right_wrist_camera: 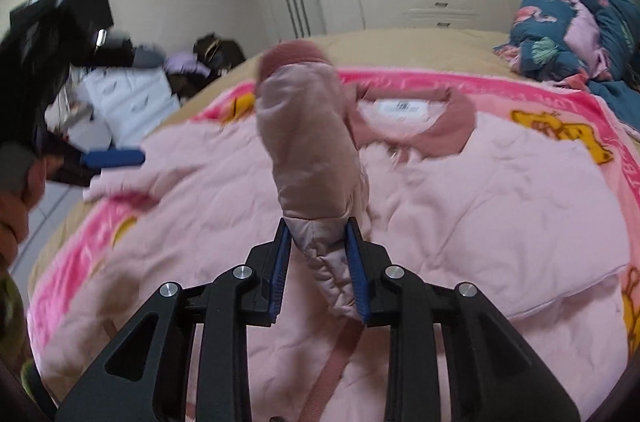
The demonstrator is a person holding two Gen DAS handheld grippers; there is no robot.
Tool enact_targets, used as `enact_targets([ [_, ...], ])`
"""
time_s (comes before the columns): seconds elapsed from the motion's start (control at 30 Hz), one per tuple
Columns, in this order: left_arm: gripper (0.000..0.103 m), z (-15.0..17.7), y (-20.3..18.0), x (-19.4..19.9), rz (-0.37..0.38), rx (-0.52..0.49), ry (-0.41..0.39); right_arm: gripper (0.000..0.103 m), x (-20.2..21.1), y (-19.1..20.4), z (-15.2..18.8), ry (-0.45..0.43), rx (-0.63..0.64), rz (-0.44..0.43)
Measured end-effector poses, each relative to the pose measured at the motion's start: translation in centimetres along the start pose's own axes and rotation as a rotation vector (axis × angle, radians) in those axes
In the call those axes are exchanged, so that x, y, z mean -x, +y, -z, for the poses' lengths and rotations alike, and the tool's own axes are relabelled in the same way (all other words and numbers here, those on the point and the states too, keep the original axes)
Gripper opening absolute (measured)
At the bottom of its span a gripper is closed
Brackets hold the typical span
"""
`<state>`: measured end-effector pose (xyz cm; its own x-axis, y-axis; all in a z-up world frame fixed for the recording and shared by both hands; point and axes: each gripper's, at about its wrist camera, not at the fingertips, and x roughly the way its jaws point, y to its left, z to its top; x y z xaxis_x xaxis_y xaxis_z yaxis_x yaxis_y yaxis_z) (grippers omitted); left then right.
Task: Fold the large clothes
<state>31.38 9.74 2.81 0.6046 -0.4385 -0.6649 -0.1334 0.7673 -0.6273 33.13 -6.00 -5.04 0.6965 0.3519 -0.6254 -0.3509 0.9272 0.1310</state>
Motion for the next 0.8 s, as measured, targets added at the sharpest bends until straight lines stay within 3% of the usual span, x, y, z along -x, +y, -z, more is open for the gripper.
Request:
enact_targets([
  [0.2, 0.094, 0.8, 0.8, -1.5, 0.006, 0.015, 0.049, 0.03, -1.0, 1.9, 1.3, 0.066, 0.043, -0.013],
  [0.37, 0.094, 1.6, 1.4, -2.7, 0.024, 0.04, 0.089, 0.052, -0.8, 1.9, 1.8, 0.111, 0.023, -0.092],
  [0.53, 0.094, 2.6, 2.7, -3.6, -0.003, 0.058, 0.126, 0.059, 0.7, 2.1, 2.2, 0.112, 0.019, -0.101],
  [0.7, 0.094, 4.0, 4.2, -4.9, -0.006, 0.091, 0.175, 0.063, 3.8, -0.5, 2.1, 0.057, -0.06, -0.044],
  [0.8, 0.094, 5.2, 5.0, -6.3, 0.04, 0.143, 0.209, 0.065, 5.4, -2.2, 2.1, 0.039, -0.096, 0.003],
])
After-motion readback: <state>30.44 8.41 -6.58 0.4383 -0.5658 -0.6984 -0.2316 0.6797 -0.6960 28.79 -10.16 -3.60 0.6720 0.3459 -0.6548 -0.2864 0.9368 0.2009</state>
